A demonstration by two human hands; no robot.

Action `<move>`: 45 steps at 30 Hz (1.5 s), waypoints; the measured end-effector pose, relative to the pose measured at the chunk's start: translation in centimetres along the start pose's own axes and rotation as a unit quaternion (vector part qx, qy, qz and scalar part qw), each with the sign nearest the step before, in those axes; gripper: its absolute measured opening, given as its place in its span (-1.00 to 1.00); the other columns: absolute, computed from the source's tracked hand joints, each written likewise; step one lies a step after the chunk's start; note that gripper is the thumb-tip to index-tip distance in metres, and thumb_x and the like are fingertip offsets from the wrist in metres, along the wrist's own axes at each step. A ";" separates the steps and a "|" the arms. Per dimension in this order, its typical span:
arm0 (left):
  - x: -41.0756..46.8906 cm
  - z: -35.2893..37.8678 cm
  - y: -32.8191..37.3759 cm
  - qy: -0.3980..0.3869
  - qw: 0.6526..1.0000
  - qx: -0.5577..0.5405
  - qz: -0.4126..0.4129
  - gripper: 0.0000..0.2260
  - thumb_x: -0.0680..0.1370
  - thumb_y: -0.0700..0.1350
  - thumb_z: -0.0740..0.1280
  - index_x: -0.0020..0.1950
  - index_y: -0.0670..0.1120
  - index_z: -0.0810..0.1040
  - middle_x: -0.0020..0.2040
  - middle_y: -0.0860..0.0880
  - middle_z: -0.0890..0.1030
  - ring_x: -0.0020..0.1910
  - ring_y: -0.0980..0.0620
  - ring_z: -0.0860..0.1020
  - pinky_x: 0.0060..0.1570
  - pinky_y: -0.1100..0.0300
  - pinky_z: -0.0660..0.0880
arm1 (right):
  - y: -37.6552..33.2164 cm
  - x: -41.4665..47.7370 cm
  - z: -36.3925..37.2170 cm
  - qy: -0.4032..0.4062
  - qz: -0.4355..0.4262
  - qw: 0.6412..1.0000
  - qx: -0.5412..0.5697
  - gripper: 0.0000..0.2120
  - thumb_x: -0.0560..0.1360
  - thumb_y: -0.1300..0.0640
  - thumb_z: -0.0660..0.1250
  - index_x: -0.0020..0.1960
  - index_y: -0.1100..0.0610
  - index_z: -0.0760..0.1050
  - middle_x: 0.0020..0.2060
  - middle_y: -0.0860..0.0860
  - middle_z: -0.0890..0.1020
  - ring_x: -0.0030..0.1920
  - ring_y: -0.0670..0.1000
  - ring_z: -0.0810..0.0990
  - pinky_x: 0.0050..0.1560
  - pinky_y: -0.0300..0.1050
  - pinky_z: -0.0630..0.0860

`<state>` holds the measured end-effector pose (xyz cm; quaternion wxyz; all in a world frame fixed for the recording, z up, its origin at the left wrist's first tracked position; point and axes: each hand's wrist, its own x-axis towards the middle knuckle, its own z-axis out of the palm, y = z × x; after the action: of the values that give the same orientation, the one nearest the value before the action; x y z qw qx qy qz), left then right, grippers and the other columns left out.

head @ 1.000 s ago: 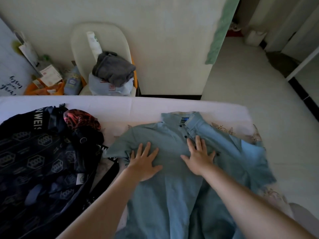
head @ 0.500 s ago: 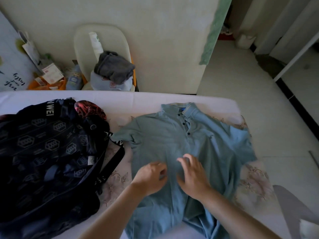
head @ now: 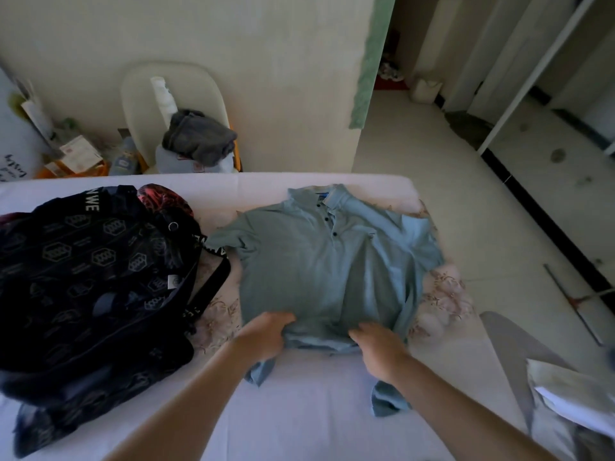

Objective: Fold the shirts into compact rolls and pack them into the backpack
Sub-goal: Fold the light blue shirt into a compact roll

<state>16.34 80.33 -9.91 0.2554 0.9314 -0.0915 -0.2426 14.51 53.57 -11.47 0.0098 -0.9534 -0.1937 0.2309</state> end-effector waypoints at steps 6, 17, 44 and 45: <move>0.5 -4.2 -1.8 0.150 0.982 0.072 -0.086 -0.75 0.49 -0.28 0.24 0.03 0.03 0.57 -0.01 -0.08 0.61 0.01 -0.15 0.57 -0.13 0.14 0.44 | 1.8 0.1 -2.2 0.125 0.021 0.992 0.006 -0.69 0.42 0.09 0.31 0.16 0.06 0.51 0.10 0.01 0.59 0.18 0.12 0.54 0.15 0.00 0.44; 0.6 5.9 3.7 -0.013 0.968 0.243 0.060 -0.30 0.56 0.16 0.27 0.60 0.17 -0.05 0.60 0.02 0.02 0.52 -0.07 0.10 0.46 -0.03 0.13 | 5.2 -4.2 -0.1 0.027 -0.002 0.995 0.095 -0.18 0.37 0.23 0.22 0.58 -0.14 0.10 0.53 -0.13 0.18 0.45 0.02 0.29 0.43 -0.08 0.22; 14.2 -7.1 5.9 0.195 0.980 0.002 0.030 -0.74 0.59 -0.21 0.22 0.17 0.04 0.58 0.17 0.03 0.53 0.07 0.02 0.54 0.05 0.23 0.47 | 11.9 12.0 -11.7 0.247 0.150 0.916 0.280 -0.43 0.47 0.24 0.39 0.45 0.05 0.36 0.37 0.02 0.43 0.34 0.06 0.45 0.32 0.00 0.46; 13.9 -5.7 5.7 0.146 0.988 0.031 0.040 -0.75 0.57 -0.14 0.26 0.20 0.08 0.56 0.22 0.07 0.50 0.16 0.04 0.51 0.13 0.23 0.45 | 11.5 11.7 -10.4 0.212 0.101 0.946 0.224 -0.43 0.45 0.20 0.41 0.43 0.04 0.38 0.38 0.02 0.40 0.38 0.07 0.40 0.38 0.03 0.40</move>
<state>30.93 73.87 -8.34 0.2467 0.9599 -0.0975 -0.0906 32.90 48.06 -8.54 0.2405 -0.9682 -0.0330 0.0604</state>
